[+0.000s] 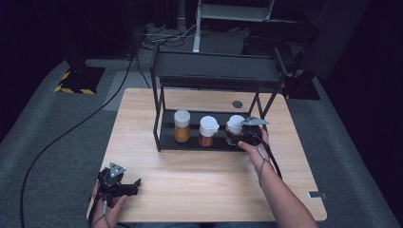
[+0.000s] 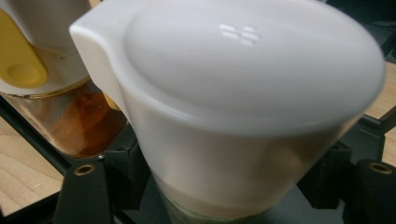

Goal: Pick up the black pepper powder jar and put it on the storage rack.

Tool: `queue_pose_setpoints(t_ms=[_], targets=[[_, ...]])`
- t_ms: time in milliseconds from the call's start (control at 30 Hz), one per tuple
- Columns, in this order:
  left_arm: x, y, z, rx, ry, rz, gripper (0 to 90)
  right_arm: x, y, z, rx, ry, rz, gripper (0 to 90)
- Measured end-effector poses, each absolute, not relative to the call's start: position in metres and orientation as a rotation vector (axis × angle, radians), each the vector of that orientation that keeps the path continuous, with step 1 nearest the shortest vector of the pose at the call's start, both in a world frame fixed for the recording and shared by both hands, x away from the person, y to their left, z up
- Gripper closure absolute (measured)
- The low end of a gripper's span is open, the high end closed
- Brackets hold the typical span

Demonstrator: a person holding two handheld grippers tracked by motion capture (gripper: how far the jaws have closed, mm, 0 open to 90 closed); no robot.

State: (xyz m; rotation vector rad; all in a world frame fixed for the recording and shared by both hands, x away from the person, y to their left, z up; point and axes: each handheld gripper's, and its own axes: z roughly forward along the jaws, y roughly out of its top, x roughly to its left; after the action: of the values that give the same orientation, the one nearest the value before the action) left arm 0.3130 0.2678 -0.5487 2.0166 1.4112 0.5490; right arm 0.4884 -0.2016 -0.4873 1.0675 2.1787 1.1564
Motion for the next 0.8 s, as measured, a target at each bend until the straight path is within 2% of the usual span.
queue_pose_setpoints(t_ms=[400, 433, 467, 800], targets=[[0.313, 0.268, -0.549, 2.016, 1.412, 0.548, 0.3, 0.489, -0.204, -0.487, 1.085, 2.187, 1.163, 29.6], [0.313, 0.268, -0.549, 2.016, 1.413, 0.548, 0.3, 0.49, -0.204, -0.487, 1.102, 2.197, 1.156, 21.4], [0.313, 0.268, -0.549, 2.016, 1.413, 0.548, 0.3, 0.49, -0.204, -0.487, 1.118, 2.203, 1.158, 18.4], [0.313, 0.268, -0.549, 2.016, 1.413, 0.548, 0.3, 0.481, -0.207, -0.476, 1.107, 2.193, 1.158, 13.7]])
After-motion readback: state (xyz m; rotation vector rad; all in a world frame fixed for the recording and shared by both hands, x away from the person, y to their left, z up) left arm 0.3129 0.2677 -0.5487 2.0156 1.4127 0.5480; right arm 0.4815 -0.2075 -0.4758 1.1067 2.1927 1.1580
